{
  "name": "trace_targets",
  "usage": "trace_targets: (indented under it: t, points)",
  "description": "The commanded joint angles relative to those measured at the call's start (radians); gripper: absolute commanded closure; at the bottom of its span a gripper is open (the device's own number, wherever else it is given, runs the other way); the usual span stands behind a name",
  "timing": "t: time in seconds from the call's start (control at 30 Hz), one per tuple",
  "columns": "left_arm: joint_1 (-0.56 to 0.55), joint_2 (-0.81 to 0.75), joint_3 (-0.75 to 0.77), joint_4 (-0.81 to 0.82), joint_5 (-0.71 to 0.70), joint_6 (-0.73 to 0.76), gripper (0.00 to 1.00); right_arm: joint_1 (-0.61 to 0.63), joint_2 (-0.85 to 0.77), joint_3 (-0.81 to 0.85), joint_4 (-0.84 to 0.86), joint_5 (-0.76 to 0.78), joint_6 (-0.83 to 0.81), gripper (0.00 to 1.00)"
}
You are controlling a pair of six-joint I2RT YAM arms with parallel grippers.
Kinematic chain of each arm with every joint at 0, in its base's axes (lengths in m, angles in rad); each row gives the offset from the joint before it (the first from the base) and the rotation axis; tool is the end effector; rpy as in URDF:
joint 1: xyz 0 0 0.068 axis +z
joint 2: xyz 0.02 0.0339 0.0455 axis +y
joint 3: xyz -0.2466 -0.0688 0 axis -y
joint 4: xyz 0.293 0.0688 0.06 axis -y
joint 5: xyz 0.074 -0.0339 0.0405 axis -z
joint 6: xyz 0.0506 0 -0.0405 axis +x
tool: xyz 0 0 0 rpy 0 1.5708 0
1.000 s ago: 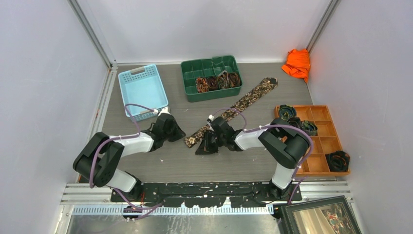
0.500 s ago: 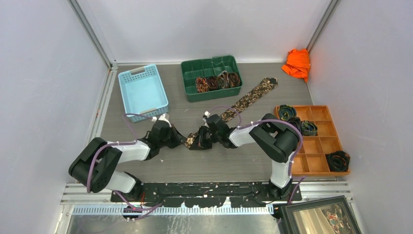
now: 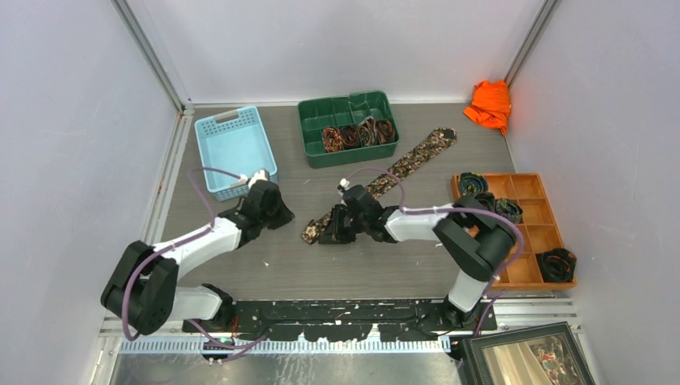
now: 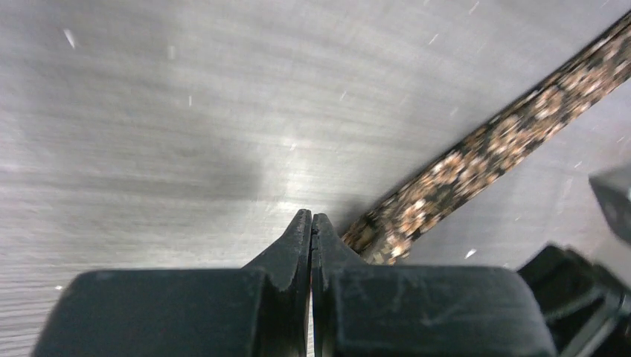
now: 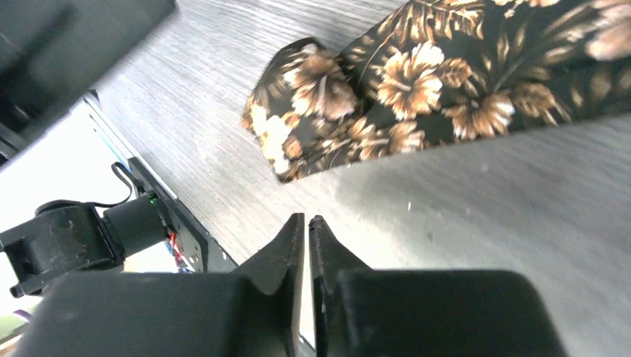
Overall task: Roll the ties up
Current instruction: Roll the tie at the center of the board.
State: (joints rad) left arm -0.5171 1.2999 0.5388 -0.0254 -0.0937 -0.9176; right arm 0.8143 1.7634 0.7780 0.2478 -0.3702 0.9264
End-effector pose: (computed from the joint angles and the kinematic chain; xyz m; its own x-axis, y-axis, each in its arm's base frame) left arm 0.2591 -0.1419 0.1044 -0.7192 -0.5006 -0.4818 -0.2245 0.8237 -0.5207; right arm 0.2398 0.2808 0.0630 -0.9662 0.0621 -0.2501 -0.1486 0.6584 0.7378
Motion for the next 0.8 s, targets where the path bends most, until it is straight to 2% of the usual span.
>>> trace_targets:
  t: [0.0,0.13,0.2,0.27,0.3,0.4,0.57,0.67,0.77]
  points:
    - [0.014,-0.103,0.185,-0.23,-0.184,0.103,1.0,0.032,-0.221,0.045,-0.273,0.156,-0.203,0.8]
    - [0.014,-0.228,0.27,-0.362,-0.233,0.116,1.0,0.051,-0.32,0.114,-0.463,0.247,-0.325,0.53]
    - [0.014,-0.317,0.279,-0.426,-0.242,0.11,1.0,0.062,-0.336,0.148,-0.515,0.247,-0.371,0.31]
    - [0.014,-0.438,0.269,-0.488,-0.25,0.101,1.0,0.086,-0.334,0.19,-0.585,0.274,-0.426,0.05]
    - [0.015,-0.494,0.27,-0.528,-0.257,0.098,1.0,0.103,-0.328,0.211,-0.609,0.3,-0.452,0.01]
    - [0.012,-0.664,0.294,-0.706,-0.285,0.089,1.0,0.153,-0.295,0.278,-0.673,0.383,-0.529,0.0]
    - [0.013,-0.935,0.353,-0.962,-0.422,0.044,1.0,0.223,-0.176,0.416,-0.771,0.481,-0.654,0.01]
    - [0.013,-1.021,0.394,-1.055,-0.474,0.037,1.0,0.287,-0.098,0.508,-0.818,0.574,-0.708,0.07]
    - [0.012,-1.042,0.417,-1.12,-0.508,0.029,1.0,0.346,-0.01,0.586,-0.847,0.674,-0.759,0.1]
